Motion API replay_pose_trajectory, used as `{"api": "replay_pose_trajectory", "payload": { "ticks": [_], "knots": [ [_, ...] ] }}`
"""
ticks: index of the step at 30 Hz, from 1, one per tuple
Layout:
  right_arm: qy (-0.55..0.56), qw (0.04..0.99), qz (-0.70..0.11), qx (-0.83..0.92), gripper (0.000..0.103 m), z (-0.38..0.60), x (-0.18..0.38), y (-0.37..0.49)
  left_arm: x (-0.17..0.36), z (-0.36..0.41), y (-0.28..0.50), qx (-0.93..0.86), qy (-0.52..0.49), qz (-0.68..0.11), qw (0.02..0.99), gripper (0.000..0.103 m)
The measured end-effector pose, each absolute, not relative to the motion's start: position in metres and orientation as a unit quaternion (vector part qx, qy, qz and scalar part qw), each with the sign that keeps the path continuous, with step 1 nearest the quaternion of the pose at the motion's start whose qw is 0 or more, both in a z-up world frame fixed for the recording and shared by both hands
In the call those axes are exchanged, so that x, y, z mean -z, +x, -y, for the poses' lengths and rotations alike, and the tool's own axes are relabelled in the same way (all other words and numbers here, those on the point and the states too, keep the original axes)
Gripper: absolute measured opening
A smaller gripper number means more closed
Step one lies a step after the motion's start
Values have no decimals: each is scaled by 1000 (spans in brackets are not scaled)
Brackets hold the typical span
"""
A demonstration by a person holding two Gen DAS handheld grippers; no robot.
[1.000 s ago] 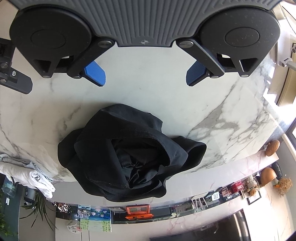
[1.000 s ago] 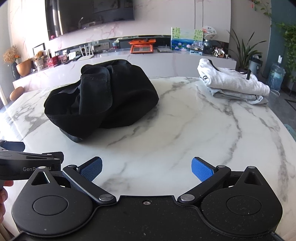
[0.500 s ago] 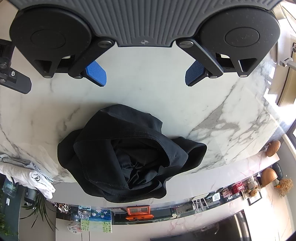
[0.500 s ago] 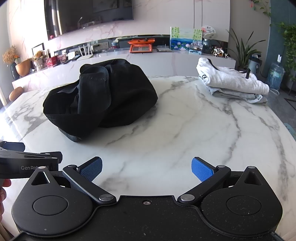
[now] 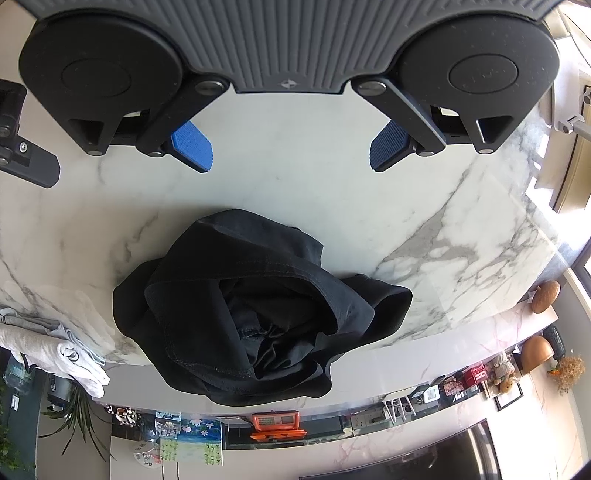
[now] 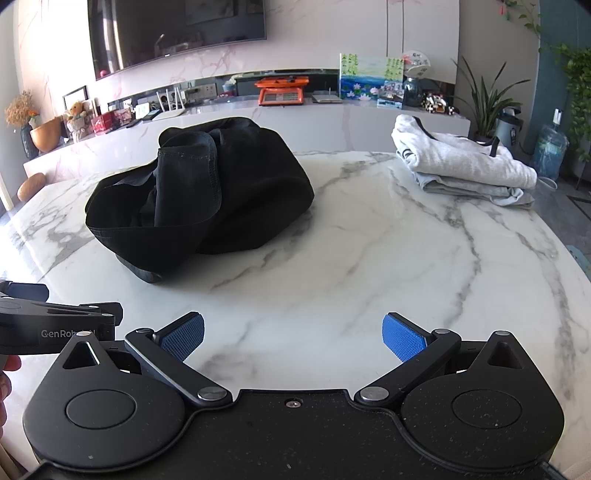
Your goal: Fold clothes
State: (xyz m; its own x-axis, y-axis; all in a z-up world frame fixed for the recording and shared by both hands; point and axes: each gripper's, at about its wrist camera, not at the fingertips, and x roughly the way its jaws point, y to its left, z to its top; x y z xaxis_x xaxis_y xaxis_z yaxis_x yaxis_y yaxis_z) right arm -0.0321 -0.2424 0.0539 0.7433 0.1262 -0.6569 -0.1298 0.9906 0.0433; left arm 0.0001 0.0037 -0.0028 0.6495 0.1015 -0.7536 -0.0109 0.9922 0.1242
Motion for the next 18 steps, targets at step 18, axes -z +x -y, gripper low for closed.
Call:
{"api": "replay_pose_trajectory", "payload": {
  "ticks": [18],
  "knots": [
    [-10, 933, -354, -69, 103, 240, -53, -32, 2, -5, 0, -31, 55, -420, 905, 93]
  ]
}}
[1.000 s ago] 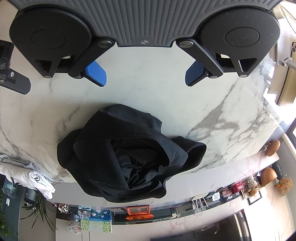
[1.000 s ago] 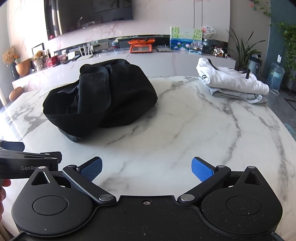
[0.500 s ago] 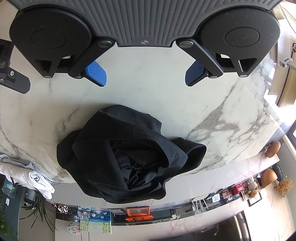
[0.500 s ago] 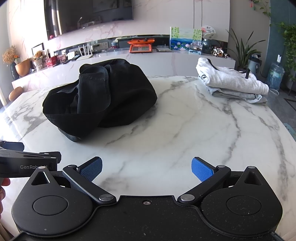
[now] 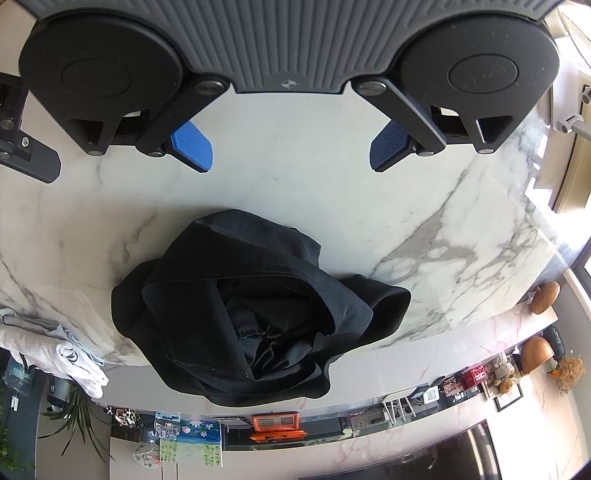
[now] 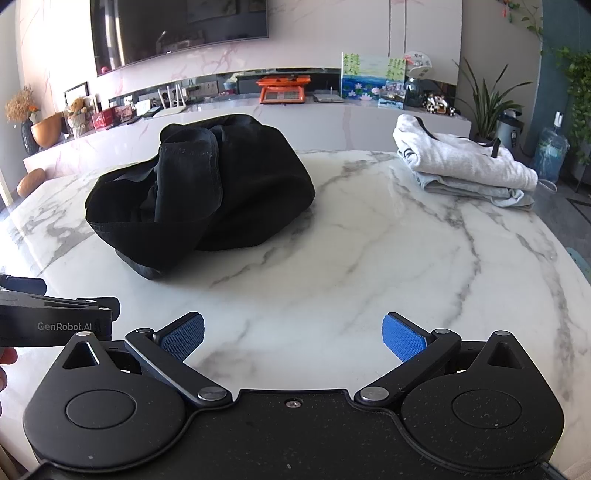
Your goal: Fold clothes
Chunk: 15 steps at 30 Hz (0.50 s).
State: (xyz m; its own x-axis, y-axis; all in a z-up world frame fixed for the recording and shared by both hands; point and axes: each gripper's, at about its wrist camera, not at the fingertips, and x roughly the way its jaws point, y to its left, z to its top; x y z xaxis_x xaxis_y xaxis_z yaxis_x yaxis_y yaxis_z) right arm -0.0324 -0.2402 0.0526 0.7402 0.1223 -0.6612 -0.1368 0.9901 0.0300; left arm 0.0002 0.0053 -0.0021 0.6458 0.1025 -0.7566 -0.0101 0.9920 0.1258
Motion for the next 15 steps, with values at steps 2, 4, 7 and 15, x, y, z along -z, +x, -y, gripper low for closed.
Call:
{"api": "replay_pose_trajectory", "payload": {
  "ticks": [2, 4, 7, 15],
  "knots": [
    [-12, 933, -354, -69, 103, 240, -52, -32, 2, -6, 0, -31, 54, -420, 905, 93],
    [-11, 932, -354, -69, 103, 240, -52, -33, 2, -6, 0, -31, 54, -420, 905, 93],
    [-11, 932, -354, -69, 103, 240, -52, -33, 2, -6, 0, -31, 55, -421, 905, 93],
    [-14, 932, -356, -68, 103, 239, -51, -32, 2, -6, 1, -30, 52, -424, 904, 93]
  ]
}}
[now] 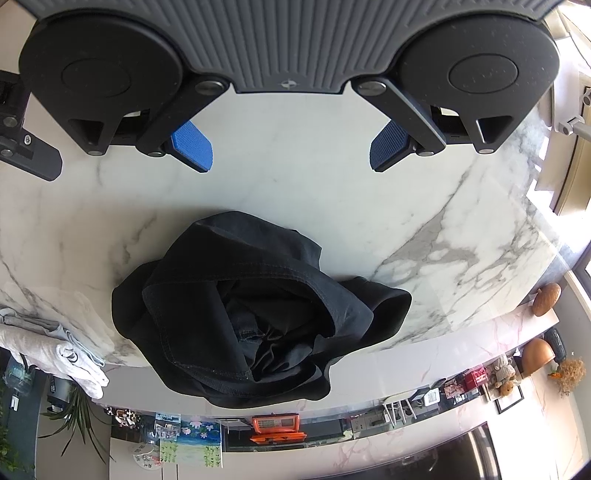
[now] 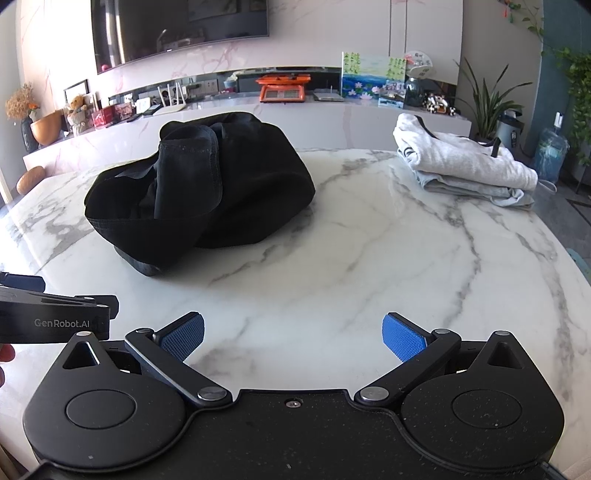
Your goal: Fold clothes
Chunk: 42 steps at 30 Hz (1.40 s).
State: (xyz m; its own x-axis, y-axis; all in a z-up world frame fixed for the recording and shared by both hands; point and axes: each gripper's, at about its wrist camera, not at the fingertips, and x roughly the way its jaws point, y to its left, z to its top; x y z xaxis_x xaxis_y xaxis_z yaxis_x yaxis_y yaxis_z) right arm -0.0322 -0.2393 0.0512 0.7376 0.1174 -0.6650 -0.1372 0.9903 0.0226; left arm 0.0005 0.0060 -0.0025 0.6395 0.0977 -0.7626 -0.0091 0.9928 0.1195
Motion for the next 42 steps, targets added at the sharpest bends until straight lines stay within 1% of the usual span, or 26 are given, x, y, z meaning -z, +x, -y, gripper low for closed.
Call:
{"api": "replay_pose_trajectory", "payload": {
  "ticks": [27, 37, 42],
  "knots": [
    [-34, 930, -359, -74, 103, 240, -51, -31, 3, -15, 3, -21, 62, -421, 905, 93],
    [-82, 928, -346, -113, 103, 233, -72, 3, -27, -27, 34, -10, 71, -403, 912, 93],
    [-121, 924, -345, -112, 102, 231, -69, 41, -34, -5, 58, 28, 94, -397, 913, 93]
  ]
}}
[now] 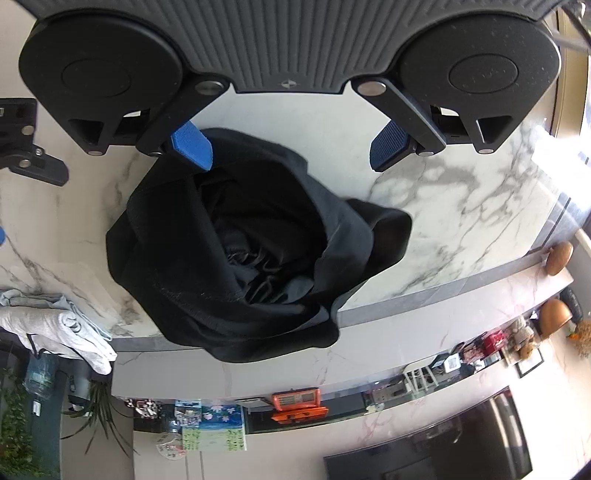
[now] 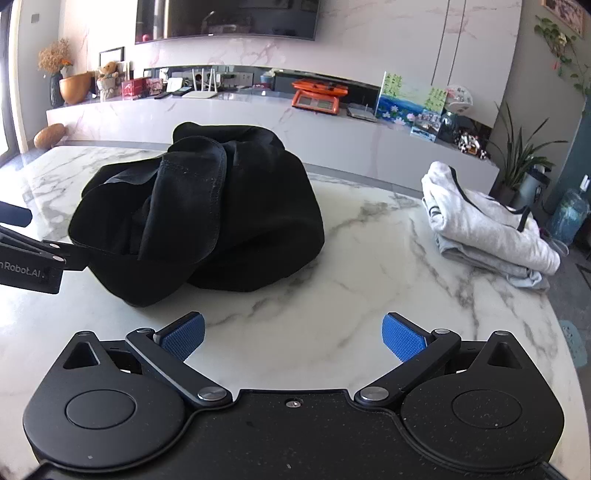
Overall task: Fold clothes
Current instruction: 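Reach the left tool into the black pants pile and close on the fabric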
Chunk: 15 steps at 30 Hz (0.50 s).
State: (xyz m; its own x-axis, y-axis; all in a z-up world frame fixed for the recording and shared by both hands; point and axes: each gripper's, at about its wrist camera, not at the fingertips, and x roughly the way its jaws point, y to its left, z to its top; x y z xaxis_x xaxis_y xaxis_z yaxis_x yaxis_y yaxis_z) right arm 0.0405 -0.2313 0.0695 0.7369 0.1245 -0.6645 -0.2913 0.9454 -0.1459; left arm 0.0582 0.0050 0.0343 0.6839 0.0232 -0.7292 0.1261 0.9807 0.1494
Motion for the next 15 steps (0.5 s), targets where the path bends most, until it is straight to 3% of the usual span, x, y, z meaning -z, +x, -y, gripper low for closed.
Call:
{"api": "replay_pose_trajectory", "payload": {
  "ticks": [8, 9, 12, 13, 15],
  "knots": [
    [-124, 915, -364, -122, 100, 241, -55, 68, -7, 27, 99, 49, 97, -418, 902, 90],
    [-121, 914, -368, -124, 100, 243, -53, 70, -3, 29, 102, 52, 96, -420, 901, 77],
    [-117, 912, -374, -122, 100, 244, -48, 73, 7, 29, 110, 61, 85, -430, 897, 50],
    [-116, 912, -375, -121, 100, 244, -47, 74, 9, 27, 112, 65, 79, -435, 895, 46],
    [-113, 912, -374, -120, 100, 243, -46, 75, 13, 25, 115, 73, 66, -444, 891, 24]
  ]
}}
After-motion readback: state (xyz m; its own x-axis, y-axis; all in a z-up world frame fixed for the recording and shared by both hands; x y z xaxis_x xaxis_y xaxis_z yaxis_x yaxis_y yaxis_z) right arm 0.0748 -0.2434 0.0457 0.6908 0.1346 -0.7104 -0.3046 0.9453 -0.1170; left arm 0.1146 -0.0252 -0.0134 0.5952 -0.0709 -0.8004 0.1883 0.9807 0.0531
